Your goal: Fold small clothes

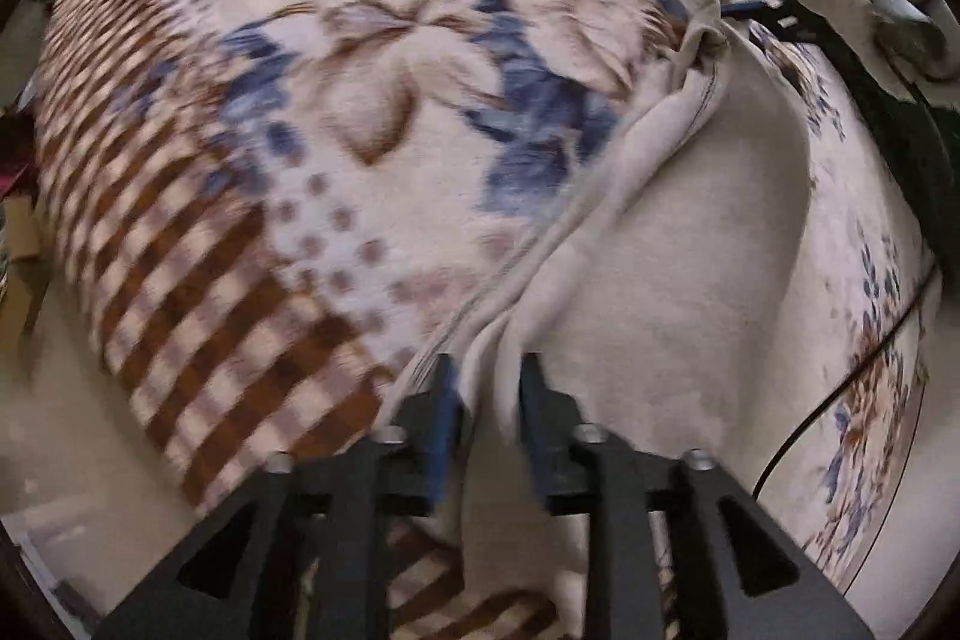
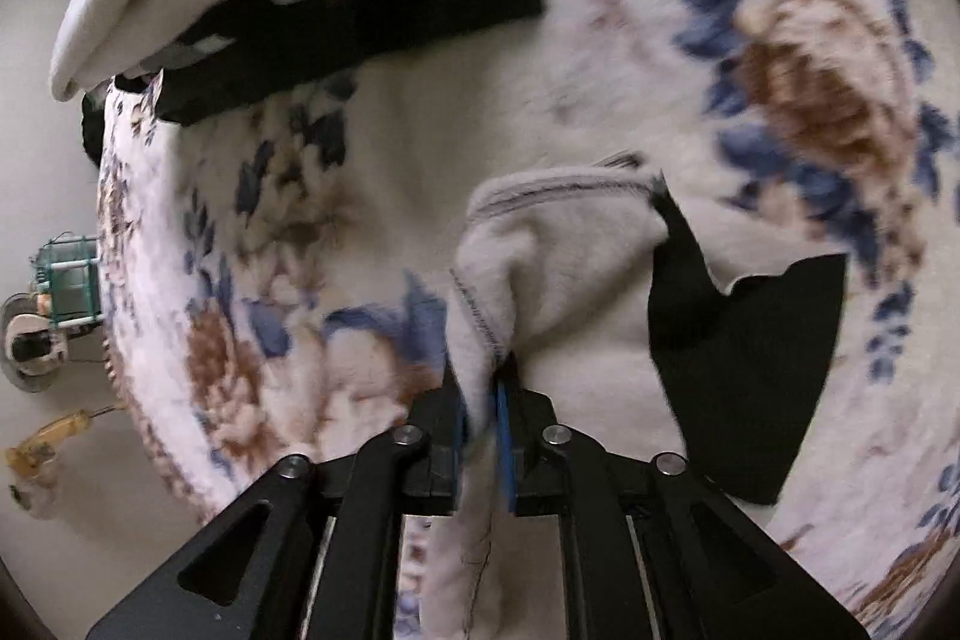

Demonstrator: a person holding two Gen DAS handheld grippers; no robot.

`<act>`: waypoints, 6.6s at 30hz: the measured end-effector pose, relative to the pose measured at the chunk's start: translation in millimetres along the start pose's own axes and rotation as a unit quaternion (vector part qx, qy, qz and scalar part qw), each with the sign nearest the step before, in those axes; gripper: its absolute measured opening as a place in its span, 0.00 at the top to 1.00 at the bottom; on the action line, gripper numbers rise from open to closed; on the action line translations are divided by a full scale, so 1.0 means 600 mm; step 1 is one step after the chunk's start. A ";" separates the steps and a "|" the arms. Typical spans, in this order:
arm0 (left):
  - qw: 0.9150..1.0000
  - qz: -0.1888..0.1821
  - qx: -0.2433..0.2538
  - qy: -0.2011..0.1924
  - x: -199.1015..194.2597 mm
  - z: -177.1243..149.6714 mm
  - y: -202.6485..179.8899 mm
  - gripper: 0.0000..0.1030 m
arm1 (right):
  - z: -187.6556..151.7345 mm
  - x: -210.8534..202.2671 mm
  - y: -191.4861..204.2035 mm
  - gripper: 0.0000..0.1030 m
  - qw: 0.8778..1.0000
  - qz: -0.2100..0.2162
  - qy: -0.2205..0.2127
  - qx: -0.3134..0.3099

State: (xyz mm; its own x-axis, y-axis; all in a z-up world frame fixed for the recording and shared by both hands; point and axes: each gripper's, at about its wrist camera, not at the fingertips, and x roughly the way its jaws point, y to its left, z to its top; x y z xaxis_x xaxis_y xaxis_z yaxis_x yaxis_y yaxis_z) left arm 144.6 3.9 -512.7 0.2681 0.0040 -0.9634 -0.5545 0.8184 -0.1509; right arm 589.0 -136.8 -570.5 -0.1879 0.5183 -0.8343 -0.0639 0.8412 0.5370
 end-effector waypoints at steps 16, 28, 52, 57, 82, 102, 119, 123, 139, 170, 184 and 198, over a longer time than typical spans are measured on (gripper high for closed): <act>0.997 -0.004 0.057 0.055 0.017 0.027 0.005 0.53 | -0.308 -0.100 -0.122 0.27 0.998 -0.041 -0.023 -0.040; 0.974 -0.106 0.194 0.049 -0.020 0.238 -0.123 0.52 | -0.591 0.063 -0.179 0.27 0.993 -0.081 0.031 0.080; 0.961 -0.150 0.216 0.087 0.180 0.467 -0.328 0.52 | -0.175 -0.112 -0.272 0.28 0.982 0.034 -0.137 0.126; 0.955 -0.161 0.238 0.071 0.233 0.497 -0.395 0.69 | -0.076 -0.086 -0.264 0.43 0.985 0.045 -0.124 0.113; 0.960 -0.213 0.163 0.085 -0.044 0.365 -0.155 0.37 | -0.377 -0.172 -0.263 0.36 0.985 0.120 -0.061 0.110; 0.942 -0.221 0.166 0.191 0.034 0.016 -0.030 0.45 | -0.746 0.095 -0.248 0.36 0.962 0.157 0.010 0.224; 0.941 -0.249 0.174 0.151 -0.020 0.028 0.024 0.91 | -0.760 0.062 -0.244 0.89 0.946 0.204 -0.048 0.246; 0.939 -0.270 0.177 0.120 -0.078 0.063 0.001 0.92 | -0.750 0.012 -0.211 0.90 0.946 0.219 -0.069 0.227; 0.940 -0.285 0.184 0.041 -0.073 0.348 -0.238 0.92 | -0.447 -0.201 -0.170 0.90 0.941 0.233 -0.177 0.171; 0.964 -0.190 0.175 0.065 0.076 0.492 -0.349 0.51 | -0.167 -0.171 -0.276 0.28 0.972 0.138 -0.126 0.142; 0.973 -0.148 0.160 0.072 0.141 0.567 -0.362 0.51 | -0.133 -0.165 -0.278 0.28 0.977 0.019 -0.169 0.128; 0.944 -0.165 0.283 0.033 0.146 0.511 -0.427 0.95 | -0.062 -0.147 -0.227 0.71 0.982 -0.011 -0.175 0.070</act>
State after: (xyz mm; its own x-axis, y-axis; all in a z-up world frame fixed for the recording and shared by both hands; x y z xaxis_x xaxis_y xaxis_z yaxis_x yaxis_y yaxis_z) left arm 551.8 -29.4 -490.2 0.2922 -0.3264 -0.8989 0.0653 0.9446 -0.3218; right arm 577.9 -302.7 -565.7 0.1629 0.5012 -0.8498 0.0752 0.8525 0.5172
